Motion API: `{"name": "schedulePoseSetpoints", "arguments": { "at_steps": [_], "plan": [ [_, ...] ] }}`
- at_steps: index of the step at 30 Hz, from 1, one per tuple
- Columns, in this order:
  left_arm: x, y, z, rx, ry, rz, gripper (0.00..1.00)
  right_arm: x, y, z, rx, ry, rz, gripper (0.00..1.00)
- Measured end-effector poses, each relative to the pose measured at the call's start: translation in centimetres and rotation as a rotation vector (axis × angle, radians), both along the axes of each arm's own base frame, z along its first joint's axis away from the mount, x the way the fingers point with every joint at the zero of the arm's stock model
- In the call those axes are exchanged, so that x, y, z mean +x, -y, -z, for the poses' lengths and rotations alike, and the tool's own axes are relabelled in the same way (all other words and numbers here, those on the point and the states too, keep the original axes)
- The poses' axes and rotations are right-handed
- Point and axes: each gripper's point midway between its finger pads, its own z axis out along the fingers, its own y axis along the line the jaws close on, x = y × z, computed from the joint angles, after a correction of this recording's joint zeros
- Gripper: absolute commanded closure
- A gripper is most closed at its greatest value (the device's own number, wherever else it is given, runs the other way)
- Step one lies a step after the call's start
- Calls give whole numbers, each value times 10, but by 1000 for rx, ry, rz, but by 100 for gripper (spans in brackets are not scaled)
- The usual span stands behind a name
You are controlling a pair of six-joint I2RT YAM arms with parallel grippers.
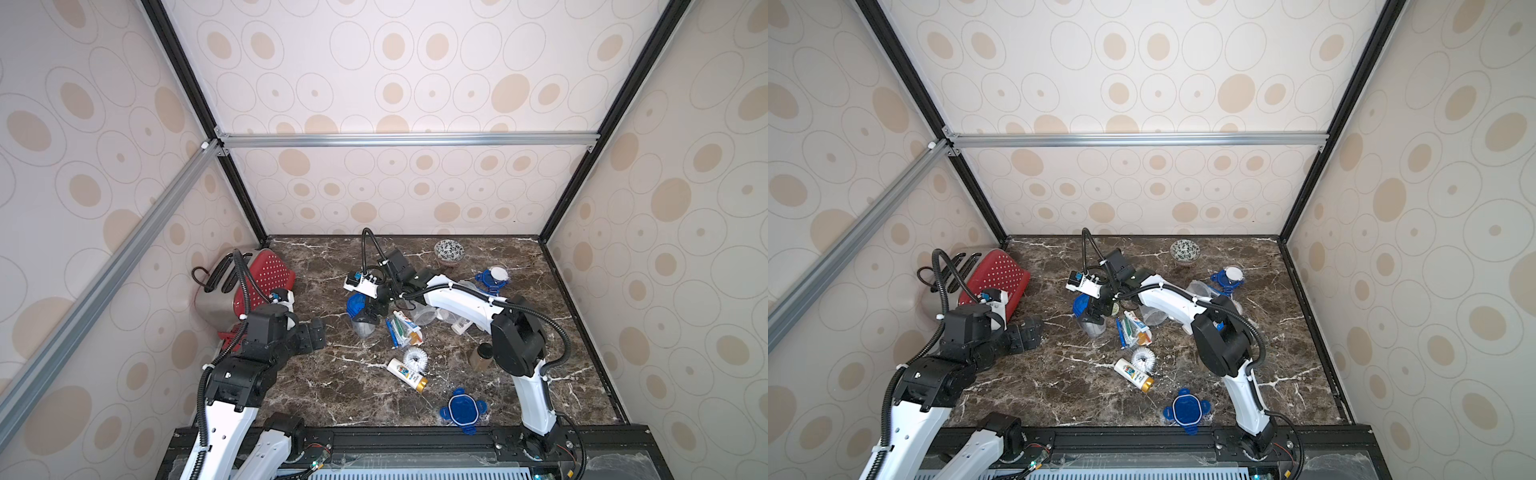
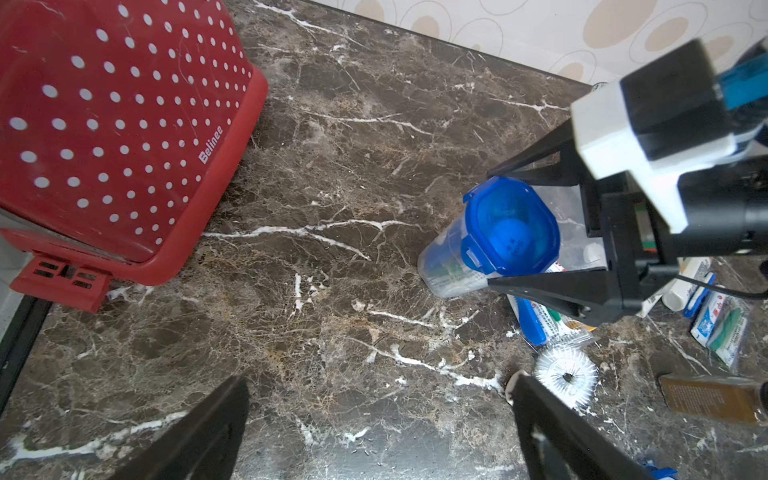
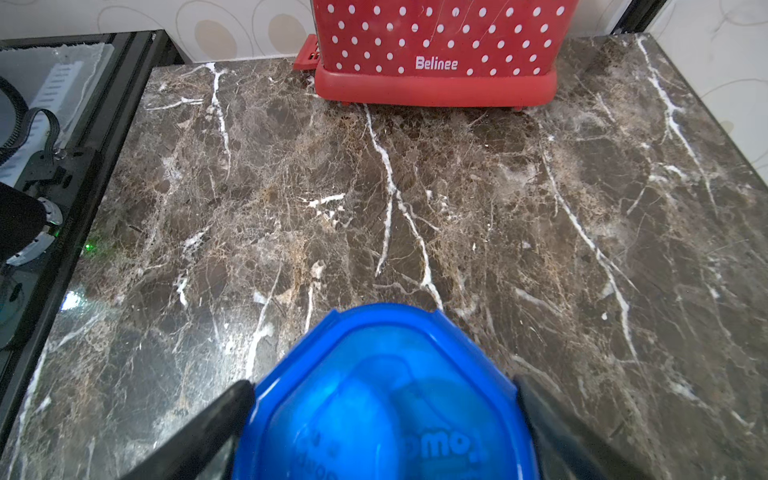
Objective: Take out toiletry kits
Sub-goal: Move the container to the center of the board.
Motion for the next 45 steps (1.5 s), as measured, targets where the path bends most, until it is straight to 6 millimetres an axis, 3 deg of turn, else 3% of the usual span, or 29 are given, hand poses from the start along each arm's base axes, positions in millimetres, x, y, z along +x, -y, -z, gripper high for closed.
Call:
{"name": "schedulePoseSetpoints", "arguments": {
  "at_steps": [7,12,22,25,28,40,45],
  "plan": [
    [1,2,3,-4,-12,8,1,-3,-1,-1,7,-31,6,25],
    [1,5,5,-13,-19,18,1,-8,1,0,7,-37,3,27],
    [10,28,11,-113,-21,97,1,-79,19,0,-15,-103,-98,27],
    [14,38,15,-157,-31,127,1,-91,25,1,-13,-107,-104,26],
    [17,47,19,-199,-43,152,3,-92,25,1,-2,-104,-93,19],
    [23,61,19,-275,-25,188,8,-82,17,2,20,-19,6,19],
    [24,63,17,-295,-18,193,12,-79,17,1,29,-5,45,1]
  ]
}}
